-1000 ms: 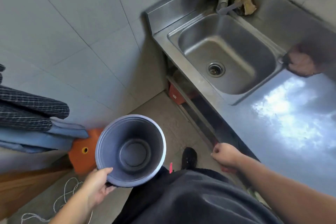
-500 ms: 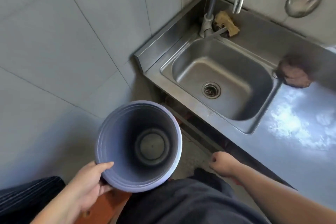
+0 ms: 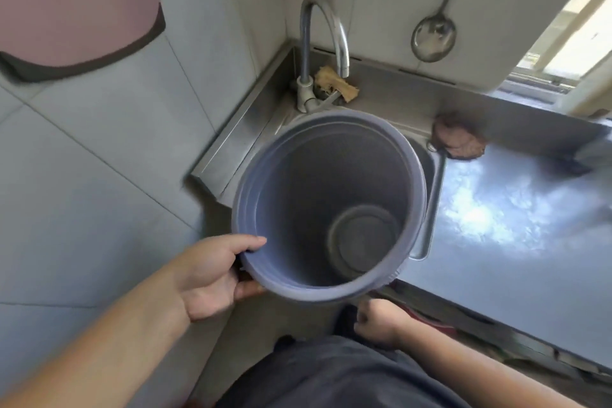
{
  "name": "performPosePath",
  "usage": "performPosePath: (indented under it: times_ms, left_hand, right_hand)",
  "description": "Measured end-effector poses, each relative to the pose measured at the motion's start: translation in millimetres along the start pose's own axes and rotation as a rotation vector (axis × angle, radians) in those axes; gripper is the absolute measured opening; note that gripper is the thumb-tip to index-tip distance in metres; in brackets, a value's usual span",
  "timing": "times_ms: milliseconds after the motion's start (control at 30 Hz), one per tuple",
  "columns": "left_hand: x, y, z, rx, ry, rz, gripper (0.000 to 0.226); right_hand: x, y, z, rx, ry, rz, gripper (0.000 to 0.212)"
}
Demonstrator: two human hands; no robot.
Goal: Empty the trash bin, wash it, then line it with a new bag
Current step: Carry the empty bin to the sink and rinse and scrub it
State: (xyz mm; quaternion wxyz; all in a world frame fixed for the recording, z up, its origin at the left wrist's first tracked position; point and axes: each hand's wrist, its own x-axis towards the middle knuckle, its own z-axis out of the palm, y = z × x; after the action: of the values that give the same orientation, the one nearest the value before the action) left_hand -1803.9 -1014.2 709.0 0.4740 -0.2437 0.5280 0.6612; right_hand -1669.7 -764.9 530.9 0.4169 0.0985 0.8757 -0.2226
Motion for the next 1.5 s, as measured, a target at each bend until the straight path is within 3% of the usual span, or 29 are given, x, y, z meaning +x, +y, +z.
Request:
performPosePath:
  times_ms: [233,400,700,967,1167,1500]
  left_hand:
    - [71,43,96,0.005,-0.04,-0.082,0.015]
    - [101,67,130,-0.057,-0.069,-0.046,0.027]
    - [165,80,110,0.042,0.202,0.046,0.034]
    - [216,88,76,0.159,0.219,0.019,0.032]
    - [247,96,61,0.272,0.233,0.0,0.029]
    - [278,115,49,0.466,0.275,0.052,0.016]
  right_hand:
    - [5,18,-27,-0.026,-0.004,-0.006,0.022]
    - [12,25,-45,0.0,-0.033,-0.02,0.016]
    - [27,13,-68,0.093,-0.013,0.029,0.022]
    - [35,-21,-99,0.254,0.028,0.085,0.017]
    - [36,-37,-150,0.428,0.163,0.092,0.025]
    - [87,-25,-301,0.487,0.6,0.003,0.013]
